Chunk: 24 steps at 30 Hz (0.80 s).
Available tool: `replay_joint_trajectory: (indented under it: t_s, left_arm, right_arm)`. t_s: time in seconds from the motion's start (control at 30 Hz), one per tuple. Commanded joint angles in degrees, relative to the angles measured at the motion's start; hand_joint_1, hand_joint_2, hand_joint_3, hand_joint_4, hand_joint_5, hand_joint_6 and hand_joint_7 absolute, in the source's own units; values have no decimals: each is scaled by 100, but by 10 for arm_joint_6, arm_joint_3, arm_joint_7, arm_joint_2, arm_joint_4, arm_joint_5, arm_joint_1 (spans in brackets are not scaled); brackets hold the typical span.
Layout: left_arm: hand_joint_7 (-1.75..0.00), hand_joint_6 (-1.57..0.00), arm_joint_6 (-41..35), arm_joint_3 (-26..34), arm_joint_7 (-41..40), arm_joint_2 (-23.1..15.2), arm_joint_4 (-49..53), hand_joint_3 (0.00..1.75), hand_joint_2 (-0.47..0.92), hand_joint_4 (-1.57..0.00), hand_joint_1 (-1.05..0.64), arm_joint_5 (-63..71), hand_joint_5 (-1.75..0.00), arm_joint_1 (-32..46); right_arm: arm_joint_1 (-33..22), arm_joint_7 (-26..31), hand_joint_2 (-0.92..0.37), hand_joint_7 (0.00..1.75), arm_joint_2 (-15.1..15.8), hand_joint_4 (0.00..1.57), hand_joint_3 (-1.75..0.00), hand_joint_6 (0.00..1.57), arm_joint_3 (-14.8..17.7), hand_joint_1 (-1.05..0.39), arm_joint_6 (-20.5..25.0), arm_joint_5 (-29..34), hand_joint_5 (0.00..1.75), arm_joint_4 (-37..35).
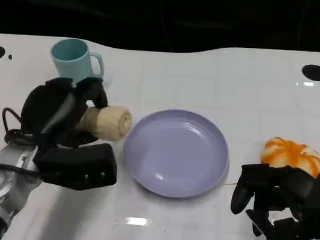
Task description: Grasp the towel on the left side of the plate with the left hand and place it into the plate.
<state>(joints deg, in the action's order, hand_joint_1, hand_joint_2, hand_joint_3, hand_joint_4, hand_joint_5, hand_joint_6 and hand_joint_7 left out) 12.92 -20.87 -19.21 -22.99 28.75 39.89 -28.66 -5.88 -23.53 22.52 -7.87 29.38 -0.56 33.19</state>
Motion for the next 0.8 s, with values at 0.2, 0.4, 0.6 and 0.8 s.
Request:
replay_joint_trajectory:
  t_s: [0.2, 0.4, 0.6, 0.8]
  left_arm:
    - [-145, -72, -7, -18, 50, 46, -75, 100, 50, -81, -21, 3, -175, -21]
    - [-174, -66, -18, -40, 104, 81, -88, 109, 42, -84, -20, 10, -175, -26]
    - [-174, -66, -36, -60, 126, 109, -80, 107, 41, -84, -18, 25, -175, -33]
    - [-165, -64, -44, -70, 162, 122, -62, 100, 48, -81, -18, 22, -175, -38]
  right_arm:
    - [1, 0, -55, 143, 4, 70, -111, 70, 1, 4, -2, -2, 168, 5]
    - [1, -2, -56, 143, 4, 70, -110, 70, 0, 5, -6, -2, 168, 4]
    - [1, 0, -56, 143, 5, 70, -111, 69, -1, 4, 6, -1, 168, 12]
    - [1, -1, -56, 142, 4, 69, -110, 69, -1, 4, 11, -2, 167, 15]
